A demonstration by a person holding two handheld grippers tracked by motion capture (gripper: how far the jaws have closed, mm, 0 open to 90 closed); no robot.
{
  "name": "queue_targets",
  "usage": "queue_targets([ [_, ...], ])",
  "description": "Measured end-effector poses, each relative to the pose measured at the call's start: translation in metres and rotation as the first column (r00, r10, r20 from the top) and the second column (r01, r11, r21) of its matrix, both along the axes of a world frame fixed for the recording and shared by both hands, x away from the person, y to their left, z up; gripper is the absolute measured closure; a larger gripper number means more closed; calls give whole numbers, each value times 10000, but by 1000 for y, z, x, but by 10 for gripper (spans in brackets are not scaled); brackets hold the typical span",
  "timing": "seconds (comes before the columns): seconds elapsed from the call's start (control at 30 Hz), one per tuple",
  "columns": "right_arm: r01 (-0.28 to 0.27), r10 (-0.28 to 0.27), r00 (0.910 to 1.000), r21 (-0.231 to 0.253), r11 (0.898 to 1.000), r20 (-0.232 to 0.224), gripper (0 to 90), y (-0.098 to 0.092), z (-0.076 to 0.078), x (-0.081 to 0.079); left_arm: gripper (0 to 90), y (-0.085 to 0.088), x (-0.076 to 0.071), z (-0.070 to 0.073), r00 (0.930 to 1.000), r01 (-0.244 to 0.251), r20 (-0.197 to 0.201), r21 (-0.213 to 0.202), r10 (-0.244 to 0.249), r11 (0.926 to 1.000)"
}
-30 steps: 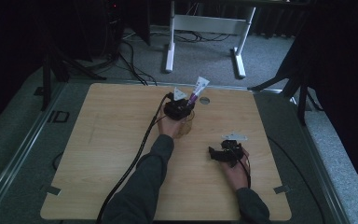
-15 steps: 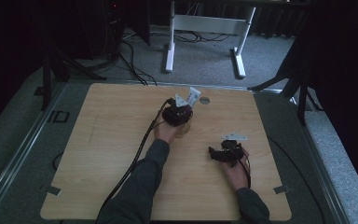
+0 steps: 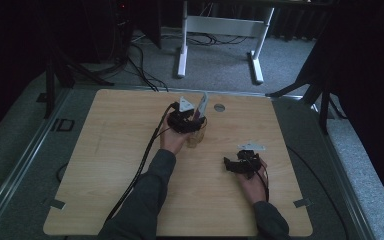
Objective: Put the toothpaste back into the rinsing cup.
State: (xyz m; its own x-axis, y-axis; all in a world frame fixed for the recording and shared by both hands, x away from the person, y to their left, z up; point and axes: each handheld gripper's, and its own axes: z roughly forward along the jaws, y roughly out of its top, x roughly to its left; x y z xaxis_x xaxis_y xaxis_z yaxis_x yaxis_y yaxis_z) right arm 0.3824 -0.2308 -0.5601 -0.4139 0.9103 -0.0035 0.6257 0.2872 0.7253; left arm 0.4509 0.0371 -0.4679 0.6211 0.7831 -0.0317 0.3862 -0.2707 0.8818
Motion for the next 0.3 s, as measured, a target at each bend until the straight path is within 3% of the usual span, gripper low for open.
queue_targets([
  [0.13,-1,1,10000,1,10000,3,186,0,0,0,364,9,-5,-4,9997,-145,-188,-114,143,9998],
  [0.23,-2,2,10000,-4,10000,3,186,0,0,0,316,30,-18,-12,9963,-841,-152,-61,840,9964],
  [0.3,-1,1,10000,-5,10000,1,186,0,0,0,295,42,-23,-16,9934,-1136,-185,-270,1131,9932],
])
